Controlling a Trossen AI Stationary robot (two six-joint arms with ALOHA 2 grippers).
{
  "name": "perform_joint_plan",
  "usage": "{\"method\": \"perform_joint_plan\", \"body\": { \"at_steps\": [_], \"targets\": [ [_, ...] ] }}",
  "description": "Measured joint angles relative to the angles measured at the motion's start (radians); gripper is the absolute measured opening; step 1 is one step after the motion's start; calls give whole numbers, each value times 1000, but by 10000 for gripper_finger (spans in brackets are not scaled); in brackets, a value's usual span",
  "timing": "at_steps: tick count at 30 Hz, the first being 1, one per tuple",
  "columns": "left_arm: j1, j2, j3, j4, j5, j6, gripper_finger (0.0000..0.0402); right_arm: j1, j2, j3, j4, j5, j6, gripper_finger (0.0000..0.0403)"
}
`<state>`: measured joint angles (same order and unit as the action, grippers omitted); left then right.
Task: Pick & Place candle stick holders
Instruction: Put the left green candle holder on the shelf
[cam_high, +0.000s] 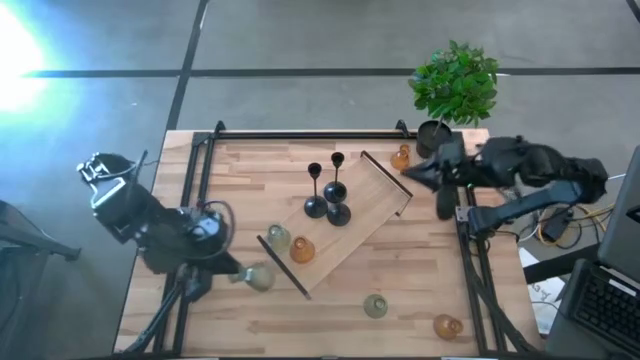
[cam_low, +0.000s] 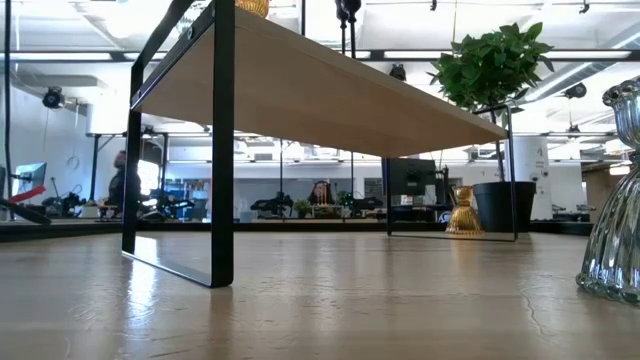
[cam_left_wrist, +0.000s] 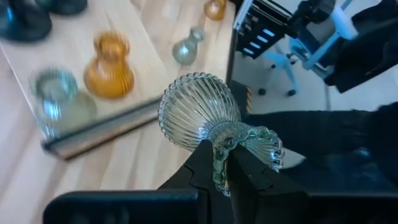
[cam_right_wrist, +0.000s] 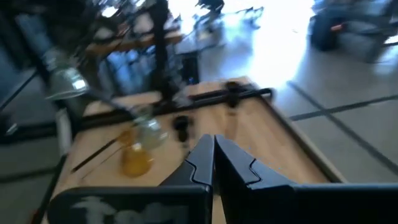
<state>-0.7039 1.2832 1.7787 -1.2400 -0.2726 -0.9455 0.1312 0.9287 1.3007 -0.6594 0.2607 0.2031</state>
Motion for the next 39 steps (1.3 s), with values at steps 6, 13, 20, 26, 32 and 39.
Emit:
{"method": "perform_joint_plan", "body": {
  "at_steps": [6,13,20,26,32,39],
  "targets": [
    [119,105,117,0,24,203,27,148,199,189,-96,38,35,8],
    [265,181,198,12,51,334,27,299,367,354,-200,203,90,8],
    [374,230,215,166,71,484,27,368,494,456,-253,376,140,8],
    [421,266,215,199,121,503,27,367,578,547,-267,362,115,12],
    [440,282,215,212,157,515,27,367,699,719,-442,339,80,61],
    [468,283,215,255,138,534,27,363,830,888,-487,345,-29,141]
  ]
}}
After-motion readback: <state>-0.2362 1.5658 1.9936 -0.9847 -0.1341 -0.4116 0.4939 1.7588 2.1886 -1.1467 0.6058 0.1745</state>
